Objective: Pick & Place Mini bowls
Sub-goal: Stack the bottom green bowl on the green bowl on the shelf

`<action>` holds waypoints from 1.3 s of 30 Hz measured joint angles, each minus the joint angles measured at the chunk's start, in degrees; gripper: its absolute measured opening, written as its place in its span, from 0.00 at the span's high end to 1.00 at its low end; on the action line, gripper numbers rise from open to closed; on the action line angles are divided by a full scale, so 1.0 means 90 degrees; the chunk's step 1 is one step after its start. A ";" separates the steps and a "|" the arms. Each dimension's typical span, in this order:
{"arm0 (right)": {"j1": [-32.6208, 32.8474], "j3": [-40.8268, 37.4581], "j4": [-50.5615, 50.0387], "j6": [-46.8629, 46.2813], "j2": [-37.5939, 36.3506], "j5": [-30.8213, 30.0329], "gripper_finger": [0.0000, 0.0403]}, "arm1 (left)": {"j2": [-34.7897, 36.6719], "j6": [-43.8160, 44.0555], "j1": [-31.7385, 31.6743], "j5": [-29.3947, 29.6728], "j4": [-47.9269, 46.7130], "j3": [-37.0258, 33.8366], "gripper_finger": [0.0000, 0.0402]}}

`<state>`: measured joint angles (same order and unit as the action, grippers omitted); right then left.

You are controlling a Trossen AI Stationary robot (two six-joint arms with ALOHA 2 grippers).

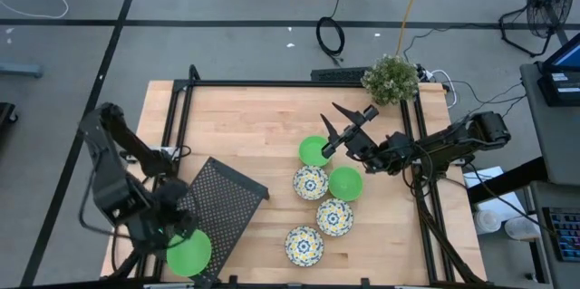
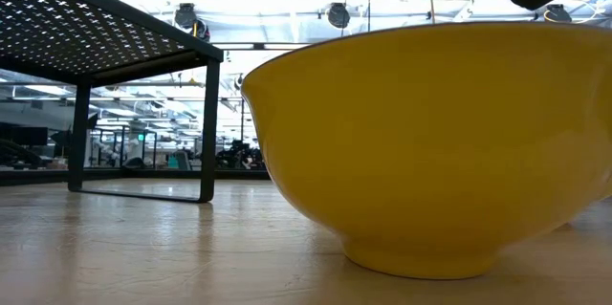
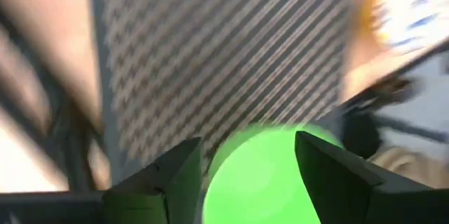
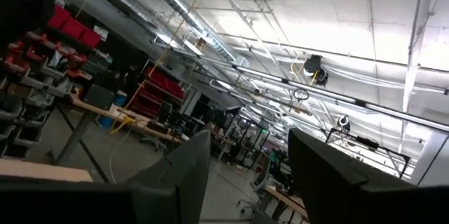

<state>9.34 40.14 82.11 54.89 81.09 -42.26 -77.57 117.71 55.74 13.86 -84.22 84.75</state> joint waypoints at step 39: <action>0.0474 -0.0425 -1.3276 -1.1598 -0.3020 0.1894 0.55 | 0.1165 -1.2350 -0.4258 0.0648 0.5286 -0.1694 0.43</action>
<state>13.60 36.32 -37.37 -49.50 53.91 -25.22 -67.09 6.56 17.42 19.69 -36.65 69.50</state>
